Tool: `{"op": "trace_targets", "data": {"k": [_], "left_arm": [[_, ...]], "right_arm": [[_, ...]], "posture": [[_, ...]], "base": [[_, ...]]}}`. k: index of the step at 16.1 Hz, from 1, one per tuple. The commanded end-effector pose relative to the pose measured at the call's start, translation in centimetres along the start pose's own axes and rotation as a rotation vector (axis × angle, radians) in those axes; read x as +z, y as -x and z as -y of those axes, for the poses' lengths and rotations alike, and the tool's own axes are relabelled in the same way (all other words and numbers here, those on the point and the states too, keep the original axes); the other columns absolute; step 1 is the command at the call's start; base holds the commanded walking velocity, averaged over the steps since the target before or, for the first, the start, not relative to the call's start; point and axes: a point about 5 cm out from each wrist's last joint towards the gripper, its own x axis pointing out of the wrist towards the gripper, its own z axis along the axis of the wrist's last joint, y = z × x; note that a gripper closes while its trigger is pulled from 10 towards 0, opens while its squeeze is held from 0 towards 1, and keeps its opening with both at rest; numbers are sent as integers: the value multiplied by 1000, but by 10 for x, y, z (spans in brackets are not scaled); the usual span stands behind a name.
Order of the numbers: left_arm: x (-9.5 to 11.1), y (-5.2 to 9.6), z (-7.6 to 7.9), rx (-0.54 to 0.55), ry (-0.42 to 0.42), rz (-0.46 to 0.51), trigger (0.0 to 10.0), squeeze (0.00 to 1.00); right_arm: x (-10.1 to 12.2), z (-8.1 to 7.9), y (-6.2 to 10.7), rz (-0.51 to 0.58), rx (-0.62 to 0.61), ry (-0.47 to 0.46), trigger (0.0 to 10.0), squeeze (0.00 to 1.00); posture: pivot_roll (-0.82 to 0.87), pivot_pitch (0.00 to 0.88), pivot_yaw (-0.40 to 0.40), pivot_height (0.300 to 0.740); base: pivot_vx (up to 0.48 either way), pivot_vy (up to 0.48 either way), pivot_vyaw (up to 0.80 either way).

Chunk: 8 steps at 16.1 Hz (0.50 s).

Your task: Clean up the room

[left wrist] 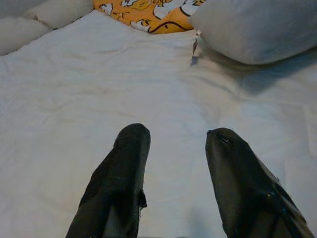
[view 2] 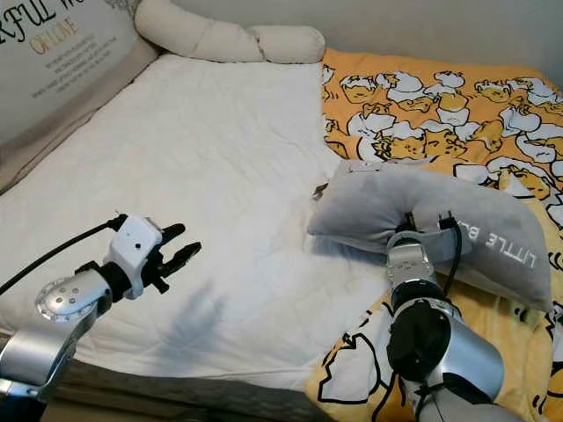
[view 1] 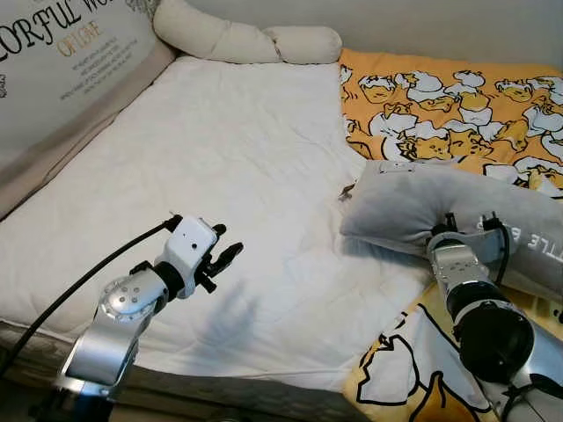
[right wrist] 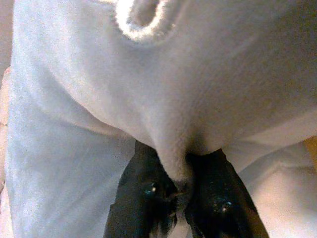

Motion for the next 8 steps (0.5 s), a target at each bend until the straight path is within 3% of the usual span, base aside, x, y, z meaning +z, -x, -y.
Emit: {"op": "trace_targets", "data": {"k": [1, 5, 7, 8], "left_arm": [[-3, 7, -1, 28, 4, -5, 10000, 0], [-6, 12, -8, 85, 59, 6, 10000, 0], [1, 8, -28, 209, 89, 42, 10000, 0], [3, 7, -35, 252, 103, 47, 10000, 0]], "right_arm": [[19, -12, -2, 42, 28, 29, 0, 0], [13, -74, 7, -21, 295, 144, 0, 0], [12, -138, 28, -37, 607, 162, 0, 0], [11, -153, 35, -44, 688, 161, 0, 0]], "posture": [[238, 0, -10, 740], [223, 0, -1, 740], [216, 0, 9, 740], [216, 0, 8, 740]], "base": [[0, 0, 0], [0, 0, 0], [0, 0, 0], [0, 0, 0]]}}
